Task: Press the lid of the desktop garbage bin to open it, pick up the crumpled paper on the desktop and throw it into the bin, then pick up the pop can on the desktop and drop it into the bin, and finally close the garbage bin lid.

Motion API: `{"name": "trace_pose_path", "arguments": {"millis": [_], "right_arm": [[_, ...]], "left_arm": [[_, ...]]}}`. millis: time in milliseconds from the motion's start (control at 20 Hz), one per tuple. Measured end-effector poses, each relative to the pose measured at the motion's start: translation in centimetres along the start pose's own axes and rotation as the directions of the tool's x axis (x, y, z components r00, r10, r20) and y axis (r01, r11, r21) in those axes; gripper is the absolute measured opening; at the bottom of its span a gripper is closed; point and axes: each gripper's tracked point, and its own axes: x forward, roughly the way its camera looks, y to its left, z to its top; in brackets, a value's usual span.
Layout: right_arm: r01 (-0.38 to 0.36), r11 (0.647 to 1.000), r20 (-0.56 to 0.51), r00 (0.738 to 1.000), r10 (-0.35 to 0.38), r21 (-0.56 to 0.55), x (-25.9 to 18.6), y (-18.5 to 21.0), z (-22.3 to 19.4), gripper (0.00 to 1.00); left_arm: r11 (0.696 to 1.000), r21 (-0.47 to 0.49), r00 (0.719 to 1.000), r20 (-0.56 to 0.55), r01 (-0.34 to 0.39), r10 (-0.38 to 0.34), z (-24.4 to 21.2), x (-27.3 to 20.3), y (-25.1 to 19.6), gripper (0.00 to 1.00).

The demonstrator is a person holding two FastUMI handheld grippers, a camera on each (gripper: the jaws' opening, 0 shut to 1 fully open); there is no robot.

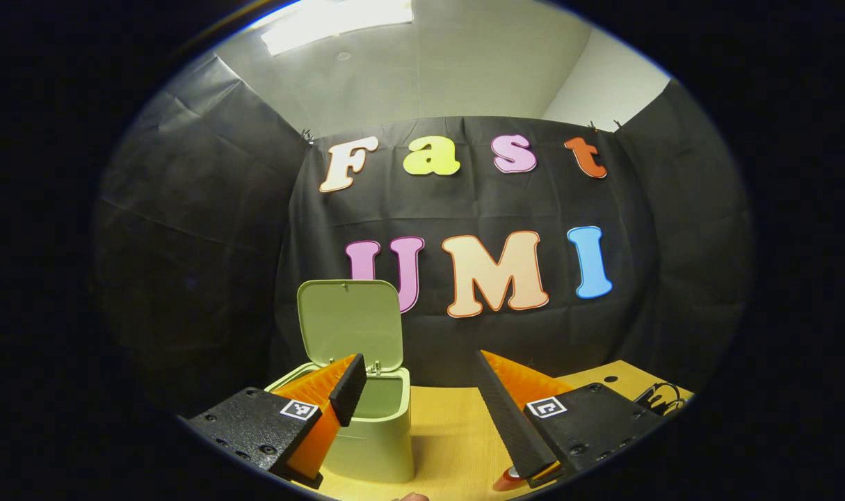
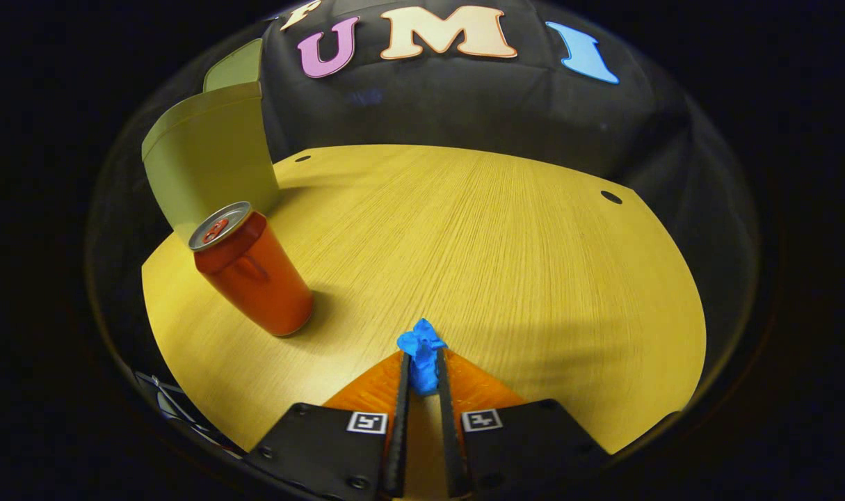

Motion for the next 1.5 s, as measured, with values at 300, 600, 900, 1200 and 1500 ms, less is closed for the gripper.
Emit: {"name": "trace_pose_path", "arguments": {"millis": [300,600,900,1200,1500], "right_arm": [[0.007,1.0,0.091,0.996,-0.008,0.009,-1.3,0.1,3.6,0.1],[0.006,0.999,0.273,0.962,0.003,-0.033,-4.3,1.4,12.1,0.1],[-0.027,0.998,0.456,0.889,0.048,-0.052,-8.5,4.3,21.4,0.1],[-0.078,0.994,0.571,0.814,0.11,-0.08,-11.5,8.1,28.6,0.09],[-0.169,0.976,0.637,0.739,0.219,-0.139,-14.1,14.6,33.9,0.09]], "left_arm": [[1.0,-0.006,1.0,0.008,-0.008,0.008,0.2,-0.1,0.6,0.93],[1.0,-0.021,1.0,0.011,-0.012,0.013,0.0,-0.2,1.1,0.93],[0.999,-0.025,0.999,0.006,-0.038,0.038,-0.4,-0.8,3.1,0.93],[0.997,-0.027,0.997,-0.013,-0.075,0.074,-1.4,-1.3,5.8,0.93],[0.995,-0.014,0.994,-0.026,-0.102,0.102,-2.0,-1.8,8.8,0.93]]}}
